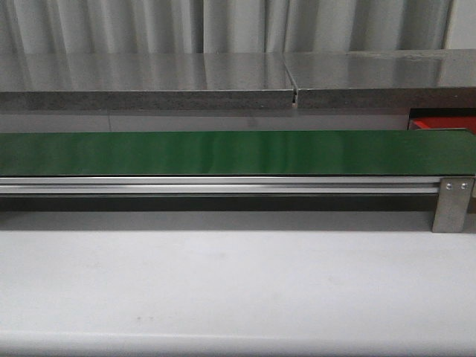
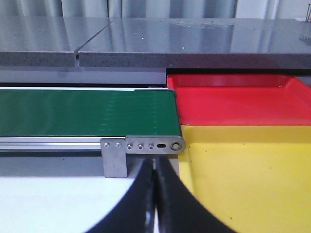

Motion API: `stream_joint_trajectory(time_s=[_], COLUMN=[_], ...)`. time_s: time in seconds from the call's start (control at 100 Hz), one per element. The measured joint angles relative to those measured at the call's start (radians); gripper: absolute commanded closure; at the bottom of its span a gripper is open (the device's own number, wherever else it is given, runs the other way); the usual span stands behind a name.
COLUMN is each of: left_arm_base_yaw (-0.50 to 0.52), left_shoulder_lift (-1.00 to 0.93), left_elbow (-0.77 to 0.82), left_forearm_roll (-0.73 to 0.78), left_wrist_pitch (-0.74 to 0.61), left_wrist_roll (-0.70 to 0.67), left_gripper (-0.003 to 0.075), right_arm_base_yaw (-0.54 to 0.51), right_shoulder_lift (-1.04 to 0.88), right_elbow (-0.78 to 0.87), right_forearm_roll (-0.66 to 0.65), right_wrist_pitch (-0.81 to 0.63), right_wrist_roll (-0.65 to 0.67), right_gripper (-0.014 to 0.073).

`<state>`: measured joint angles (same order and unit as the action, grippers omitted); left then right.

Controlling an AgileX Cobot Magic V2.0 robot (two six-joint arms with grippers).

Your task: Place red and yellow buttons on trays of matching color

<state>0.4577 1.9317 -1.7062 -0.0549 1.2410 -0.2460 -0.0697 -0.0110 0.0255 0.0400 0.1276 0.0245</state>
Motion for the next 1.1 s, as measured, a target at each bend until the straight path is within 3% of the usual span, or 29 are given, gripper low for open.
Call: stream_joint_trajectory(time_s=[0.3, 1.1], left_arm_base_yaw=[0.002, 0.002], left_shoulder_lift=[0.0, 0.101], left_elbow=[0.052, 0.055], left_forearm_roll=[-0.042, -0.072], left_wrist_pitch=[-0.084, -0.148], left_wrist_roll=[0.0, 0.008], left_gripper=[0.0226, 0.0226], right_arm_base_yaw=[0.0, 0.0], right_shoulder_lift=[0.0, 0.0], right_elbow=[0.0, 0.0], right_forearm_roll=[0.0, 0.0], right_wrist_pitch=[0.0, 0.0], right_wrist_roll=[0.0, 0.0], right_gripper=[0.0711, 0.0711])
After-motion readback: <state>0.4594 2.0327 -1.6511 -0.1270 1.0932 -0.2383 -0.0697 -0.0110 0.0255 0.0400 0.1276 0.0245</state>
